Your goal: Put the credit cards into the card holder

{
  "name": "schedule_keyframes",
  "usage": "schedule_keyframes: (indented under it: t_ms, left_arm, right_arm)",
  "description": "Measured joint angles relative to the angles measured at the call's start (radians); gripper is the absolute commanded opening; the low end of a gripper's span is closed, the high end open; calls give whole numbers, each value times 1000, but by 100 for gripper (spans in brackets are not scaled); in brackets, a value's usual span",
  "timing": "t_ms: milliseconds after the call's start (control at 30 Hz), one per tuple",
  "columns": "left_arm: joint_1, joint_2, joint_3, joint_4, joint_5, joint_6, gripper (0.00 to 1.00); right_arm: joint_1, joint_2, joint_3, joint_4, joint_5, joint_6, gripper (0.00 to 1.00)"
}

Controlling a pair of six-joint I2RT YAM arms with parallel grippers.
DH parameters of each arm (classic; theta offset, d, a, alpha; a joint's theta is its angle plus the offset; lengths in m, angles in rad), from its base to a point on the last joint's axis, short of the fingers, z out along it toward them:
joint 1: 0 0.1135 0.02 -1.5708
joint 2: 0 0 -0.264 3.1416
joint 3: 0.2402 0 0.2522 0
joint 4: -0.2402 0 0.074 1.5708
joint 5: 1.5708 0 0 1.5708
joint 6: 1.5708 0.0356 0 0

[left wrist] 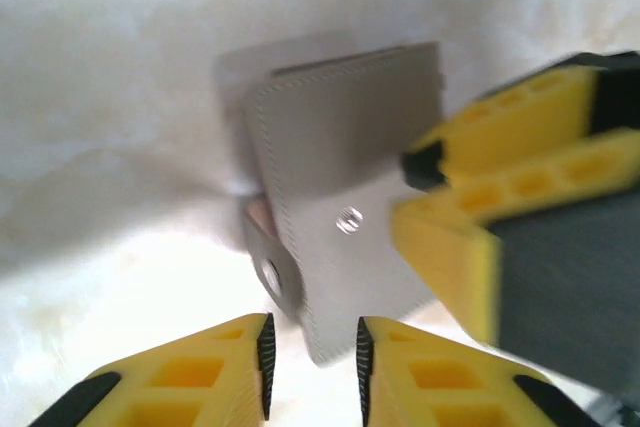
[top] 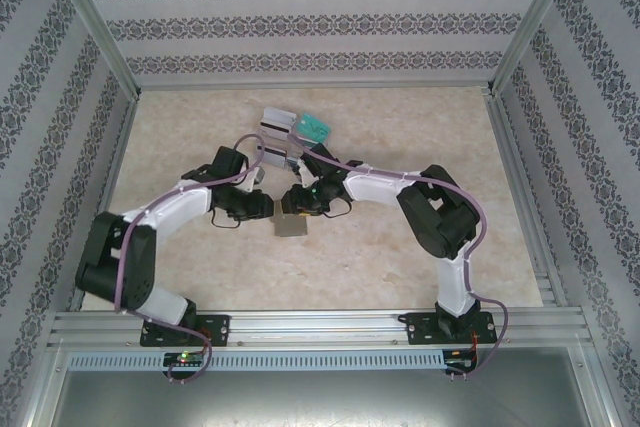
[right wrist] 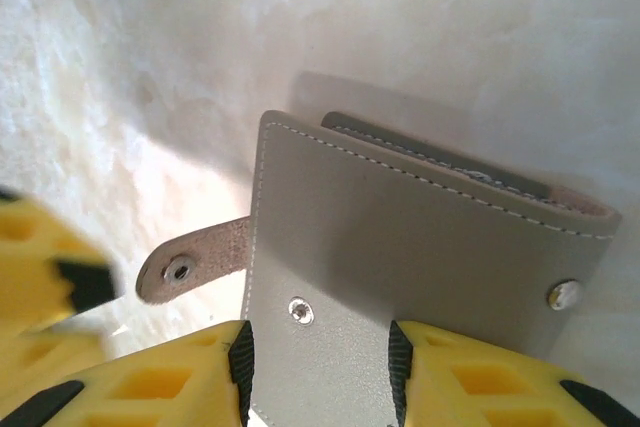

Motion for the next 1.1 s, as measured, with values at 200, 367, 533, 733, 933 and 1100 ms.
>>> schedule_keyframes:
  t_ms: [200,367,533,733,933,1100]
  left_arm:
    - [-60,-139,-56,-8,41,-80,55]
    - [-15,-222,-59,-49,-13,-94,49]
    - [108,-202,-97,-20,-46,-108,51]
    - [120,110,74,-2,-42,-48,46]
    - [119,270,247,50,-23,37,44]
    - [89,364,343,90,9,82,40]
  right_arm:
    - [-24,6,11,-17,-18,-26,43]
    - [-42,3,10,-22,-32,-29,43]
    - [-45,-19,10,-37,-35,-37,43]
    - [-70,-139,-56,-68,-14,-56,42]
    - [-59,-214,-200,-56,-16,-42,41]
    - [46,-230,-278,-39,-24,-3,41]
